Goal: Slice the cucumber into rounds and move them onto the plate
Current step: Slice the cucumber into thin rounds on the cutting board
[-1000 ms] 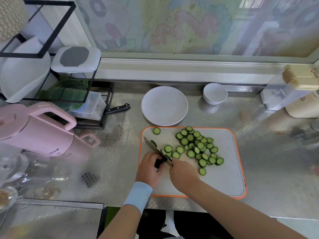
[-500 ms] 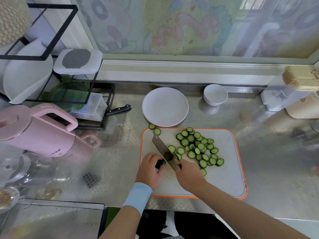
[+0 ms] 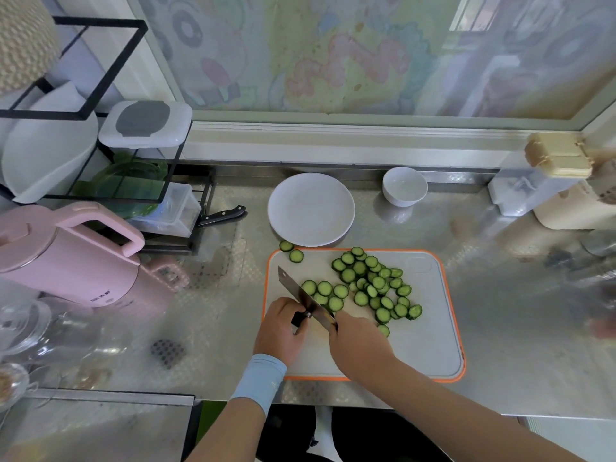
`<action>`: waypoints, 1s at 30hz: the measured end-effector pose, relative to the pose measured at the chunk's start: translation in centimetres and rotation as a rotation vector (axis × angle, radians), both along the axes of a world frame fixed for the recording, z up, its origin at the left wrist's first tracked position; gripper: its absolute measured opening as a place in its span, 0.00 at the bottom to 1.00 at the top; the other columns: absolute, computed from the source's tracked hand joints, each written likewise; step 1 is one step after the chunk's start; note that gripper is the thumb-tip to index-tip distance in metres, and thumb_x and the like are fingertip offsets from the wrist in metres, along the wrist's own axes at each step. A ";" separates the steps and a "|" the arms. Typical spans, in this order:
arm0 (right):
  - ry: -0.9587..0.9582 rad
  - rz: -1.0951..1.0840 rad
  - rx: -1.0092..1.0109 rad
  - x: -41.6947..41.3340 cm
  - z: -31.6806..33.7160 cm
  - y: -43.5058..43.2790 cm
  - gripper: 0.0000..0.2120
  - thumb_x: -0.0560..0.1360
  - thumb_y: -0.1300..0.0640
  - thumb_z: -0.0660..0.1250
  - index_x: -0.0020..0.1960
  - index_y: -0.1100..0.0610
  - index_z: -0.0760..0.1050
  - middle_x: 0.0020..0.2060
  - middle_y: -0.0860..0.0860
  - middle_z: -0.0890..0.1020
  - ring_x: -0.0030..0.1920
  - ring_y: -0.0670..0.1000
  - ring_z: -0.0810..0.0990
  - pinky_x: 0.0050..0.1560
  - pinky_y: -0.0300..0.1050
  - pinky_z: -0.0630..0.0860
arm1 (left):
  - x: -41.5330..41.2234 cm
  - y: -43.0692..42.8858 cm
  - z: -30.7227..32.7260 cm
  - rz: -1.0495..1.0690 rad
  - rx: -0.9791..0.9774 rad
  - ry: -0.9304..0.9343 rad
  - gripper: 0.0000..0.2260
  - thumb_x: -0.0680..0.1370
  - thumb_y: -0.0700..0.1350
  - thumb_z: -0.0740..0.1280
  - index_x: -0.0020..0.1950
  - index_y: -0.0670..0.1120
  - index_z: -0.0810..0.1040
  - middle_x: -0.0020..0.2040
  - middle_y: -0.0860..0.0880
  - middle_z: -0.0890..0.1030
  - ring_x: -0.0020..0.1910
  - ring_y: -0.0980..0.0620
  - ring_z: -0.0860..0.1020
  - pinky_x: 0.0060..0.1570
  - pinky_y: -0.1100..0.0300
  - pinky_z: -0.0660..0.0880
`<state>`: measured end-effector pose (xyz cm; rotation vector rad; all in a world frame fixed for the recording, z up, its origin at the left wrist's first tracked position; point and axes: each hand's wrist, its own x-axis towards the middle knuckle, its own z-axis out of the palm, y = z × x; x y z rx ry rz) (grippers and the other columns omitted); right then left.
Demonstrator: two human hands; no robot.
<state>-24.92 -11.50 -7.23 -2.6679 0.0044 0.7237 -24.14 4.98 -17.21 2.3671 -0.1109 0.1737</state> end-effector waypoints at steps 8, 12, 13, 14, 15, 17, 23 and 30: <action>0.024 0.030 -0.070 -0.3 0.5 0.5 0.04 0.80 0.57 0.56 0.46 0.53 0.64 0.34 0.49 0.69 0.37 0.54 0.72 0.29 0.44 0.63 | -0.1 -0.1 0.0 0.032 -0.032 0.012 0.08 0.69 0.37 0.74 0.45 0.45 0.79 0.45 0.52 0.78 0.45 0.52 0.77 0.42 0.57 0.77; 0.056 0.038 -0.073 0.4 0.7 0.6 0.04 0.80 0.58 0.56 0.46 0.53 0.64 0.39 0.51 0.72 0.39 0.54 0.72 0.31 0.43 0.65 | -0.1 -0.1 0.0 0.050 -0.029 0.023 0.08 0.68 0.37 0.75 0.45 0.45 0.80 0.45 0.52 0.79 0.44 0.52 0.77 0.42 0.57 0.77; 0.068 0.043 -0.077 0.5 0.7 0.7 0.03 0.80 0.58 0.57 0.47 0.53 0.64 0.41 0.52 0.73 0.40 0.54 0.72 0.34 0.43 0.67 | -0.1 -0.2 0.1 0.051 -0.030 0.024 0.08 0.68 0.37 0.75 0.45 0.45 0.80 0.45 0.52 0.79 0.44 0.51 0.78 0.42 0.57 0.77; 0.081 0.046 -0.082 0.7 0.6 0.7 0.03 0.80 0.58 0.57 0.47 0.53 0.64 0.42 0.53 0.76 0.40 0.54 0.73 0.36 0.43 0.68 | -0.2 -0.2 0.1 0.055 -0.032 0.025 0.08 0.69 0.37 0.75 0.45 0.45 0.80 0.45 0.52 0.79 0.44 0.51 0.78 0.42 0.57 0.77; 0.091 0.047 -0.087 0.8 0.4 0.9 0.03 0.79 0.59 0.57 0.47 0.53 0.65 0.44 0.53 0.78 0.41 0.54 0.73 0.37 0.44 0.69 | -0.2 -0.2 0.1 0.062 -0.038 0.029 0.08 0.69 0.37 0.75 0.45 0.45 0.80 0.45 0.52 0.79 0.44 0.51 0.78 0.41 0.57 0.78; 0.108 0.064 -0.099 0.9 0.0 1.3 0.03 0.79 0.60 0.57 0.49 0.53 0.66 0.49 0.53 0.79 0.43 0.54 0.75 0.38 0.44 0.69 | -0.2 -0.3 0.0 0.075 -0.052 0.045 0.08 0.69 0.38 0.74 0.45 0.46 0.80 0.45 0.53 0.79 0.45 0.52 0.78 0.42 0.58 0.78; 0.095 -0.022 0.003 0.8 -2.4 1.5 0.05 0.82 0.55 0.55 0.49 0.53 0.67 0.45 0.53 0.80 0.41 0.55 0.75 0.38 0.45 0.70 | -0.4 -0.2 0.0 0.056 -0.055 0.060 0.06 0.72 0.40 0.73 0.48 0.46 0.81 0.48 0.53 0.79 0.48 0.53 0.77 0.48 0.60 0.75; 0.085 -0.045 0.070 1.0 -2.6 0.9 0.09 0.82 0.50 0.54 0.44 0.51 0.65 0.38 0.51 0.76 0.39 0.55 0.75 0.34 0.45 0.68 | -0.5 -0.2 0.1 0.016 -0.003 0.033 0.10 0.71 0.38 0.72 0.51 0.45 0.82 0.50 0.51 0.78 0.51 0.54 0.74 0.51 0.64 0.72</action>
